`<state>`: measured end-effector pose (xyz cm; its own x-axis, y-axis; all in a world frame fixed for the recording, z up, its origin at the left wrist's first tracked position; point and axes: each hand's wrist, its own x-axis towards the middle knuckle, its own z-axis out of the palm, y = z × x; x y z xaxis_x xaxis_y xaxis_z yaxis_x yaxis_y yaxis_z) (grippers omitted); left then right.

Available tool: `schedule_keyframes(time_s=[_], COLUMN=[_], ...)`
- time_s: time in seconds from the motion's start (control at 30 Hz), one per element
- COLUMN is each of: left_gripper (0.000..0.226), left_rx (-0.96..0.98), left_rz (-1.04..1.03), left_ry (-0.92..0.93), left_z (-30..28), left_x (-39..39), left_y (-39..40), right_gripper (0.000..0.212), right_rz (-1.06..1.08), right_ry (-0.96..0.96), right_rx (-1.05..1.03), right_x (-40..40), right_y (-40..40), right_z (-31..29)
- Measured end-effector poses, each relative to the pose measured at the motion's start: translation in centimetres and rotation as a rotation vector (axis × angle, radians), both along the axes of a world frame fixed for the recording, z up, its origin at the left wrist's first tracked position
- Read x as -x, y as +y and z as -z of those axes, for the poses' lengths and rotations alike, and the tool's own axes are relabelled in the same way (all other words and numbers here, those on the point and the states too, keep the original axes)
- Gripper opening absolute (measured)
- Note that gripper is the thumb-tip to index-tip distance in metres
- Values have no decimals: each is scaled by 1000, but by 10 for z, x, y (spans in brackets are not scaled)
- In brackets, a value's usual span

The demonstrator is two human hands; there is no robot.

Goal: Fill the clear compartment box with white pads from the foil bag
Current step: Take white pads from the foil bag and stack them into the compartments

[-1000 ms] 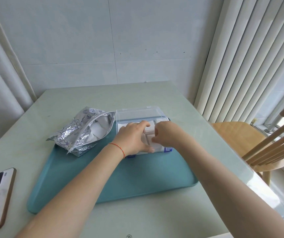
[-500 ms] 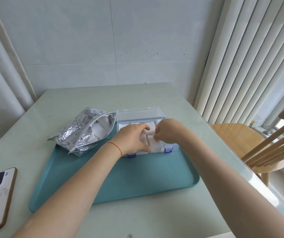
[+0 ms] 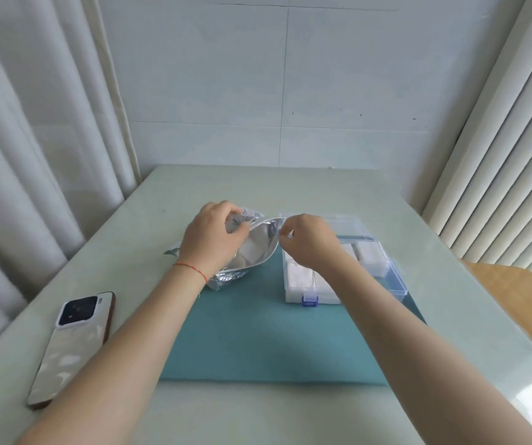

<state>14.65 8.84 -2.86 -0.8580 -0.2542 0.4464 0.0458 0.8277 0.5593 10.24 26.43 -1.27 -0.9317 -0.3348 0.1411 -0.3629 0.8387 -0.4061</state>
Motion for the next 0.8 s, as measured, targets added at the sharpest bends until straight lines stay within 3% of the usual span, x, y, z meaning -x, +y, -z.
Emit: schedule_keyframes(time_s=[0.17,0.3,0.4,0.57,0.8], left_gripper=[30,6,22,21,23], left_rx=[25,57,-154,-399,-466], left_rz=[147,189,205,161,139], left_ry=[-63,-122,-193,-195,-187], left_z=[4,2,0,2,1], left_x=[8,20,24,22,22], left_y=[-2,-3,-6,-8,-8], right_gripper=[25,25,23,18,20], right_rz=[3,41,49,22,104], right_ry=[-8,-30,-31,-19,38], right_rx=[2,-126,-132,-27,-19], right_x=[15,21,22,21,24], right_y=[-17,-21,-25,-34,-47], right_z=[10,13,16,17,21])
